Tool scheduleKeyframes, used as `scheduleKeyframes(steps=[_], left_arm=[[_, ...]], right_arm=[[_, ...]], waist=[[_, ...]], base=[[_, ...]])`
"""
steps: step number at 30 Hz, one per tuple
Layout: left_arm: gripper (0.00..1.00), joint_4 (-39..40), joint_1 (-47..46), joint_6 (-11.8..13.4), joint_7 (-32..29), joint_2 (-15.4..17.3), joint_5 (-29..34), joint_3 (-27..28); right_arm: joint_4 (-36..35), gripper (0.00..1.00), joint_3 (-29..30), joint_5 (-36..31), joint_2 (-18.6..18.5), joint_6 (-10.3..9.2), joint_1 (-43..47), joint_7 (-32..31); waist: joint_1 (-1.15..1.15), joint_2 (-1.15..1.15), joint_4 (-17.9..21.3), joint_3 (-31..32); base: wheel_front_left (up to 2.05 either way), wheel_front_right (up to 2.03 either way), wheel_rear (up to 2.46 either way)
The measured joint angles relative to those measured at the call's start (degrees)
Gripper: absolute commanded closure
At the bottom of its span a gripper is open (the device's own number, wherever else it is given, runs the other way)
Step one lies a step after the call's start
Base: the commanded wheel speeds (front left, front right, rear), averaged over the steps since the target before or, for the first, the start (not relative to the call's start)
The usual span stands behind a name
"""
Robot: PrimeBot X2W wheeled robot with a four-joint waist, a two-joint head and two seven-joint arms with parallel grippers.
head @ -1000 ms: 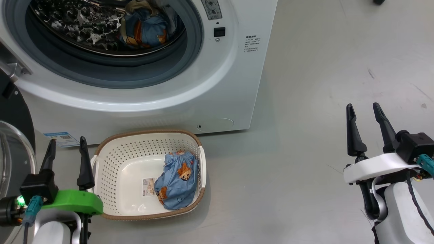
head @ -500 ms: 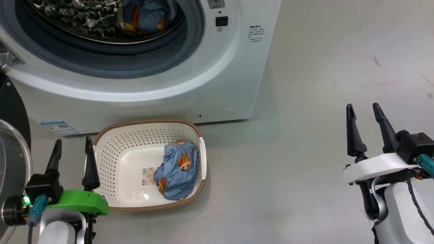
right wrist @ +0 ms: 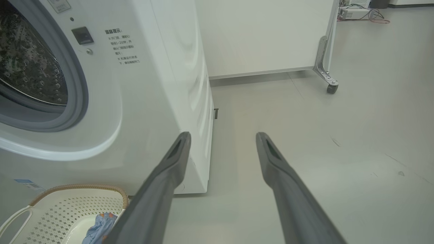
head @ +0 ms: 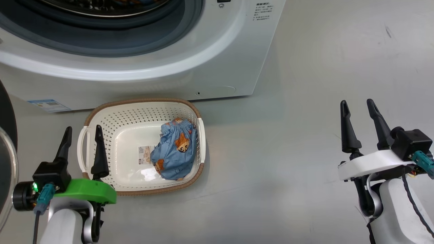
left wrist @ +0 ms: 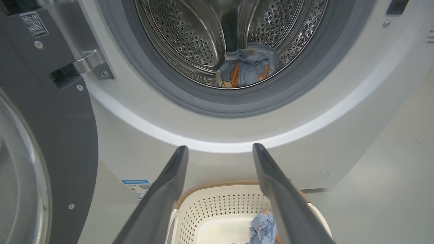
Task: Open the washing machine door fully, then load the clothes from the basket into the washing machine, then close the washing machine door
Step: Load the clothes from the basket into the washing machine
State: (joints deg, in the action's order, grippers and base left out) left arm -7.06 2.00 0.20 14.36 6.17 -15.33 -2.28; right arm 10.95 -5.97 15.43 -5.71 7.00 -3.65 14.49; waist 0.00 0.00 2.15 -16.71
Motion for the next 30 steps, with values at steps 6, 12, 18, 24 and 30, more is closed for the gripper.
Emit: scheduleKeyframes(steps=[6,12,18,24,30], left_arm=[[0.00,-0.7,-2.3,-0.5,0.0,-0.1,0.0,-1.1],[0.00,-2.1,-5.1,-0.7,0.0,-0.8,-0.5,-1.4],[0.00,-4.1,-6.9,-1.2,0.0,-1.1,-0.8,-1.7],[0.00,-6.0,-10.4,-1.7,-0.2,-1.2,-1.0,-1.8],[0.00,-7.9,-13.5,-2.3,-0.8,-1.3,-1.5,-2.2]], right_arm=[[-0.5,0.00,0.1,0.0,0.0,0.00,-1.7,0.0],[-1.4,0.00,0.5,-0.5,-0.1,0.00,-3.2,0.0],[-1.9,0.00,0.3,-0.7,-0.1,0.00,-4.6,0.0],[-1.9,0.00,0.5,-0.7,0.0,0.00,-5.3,0.0],[-2.2,0.00,0.5,-0.7,0.2,0.00,-6.6,0.0]], waist=[[0.00,0.00,0.2,-3.4],[0.01,0.00,0.3,-7.2],[0.01,0.00,0.5,-10.6],[0.01,0.00,0.8,-14.0],[0.01,0.00,1.1,-17.6]], base=[[0.00,0.00,0.00],[0.00,0.00,0.00],[0.00,0.00,0.00],[0.00,0.00,0.00],[0.00,0.00,0.00]])
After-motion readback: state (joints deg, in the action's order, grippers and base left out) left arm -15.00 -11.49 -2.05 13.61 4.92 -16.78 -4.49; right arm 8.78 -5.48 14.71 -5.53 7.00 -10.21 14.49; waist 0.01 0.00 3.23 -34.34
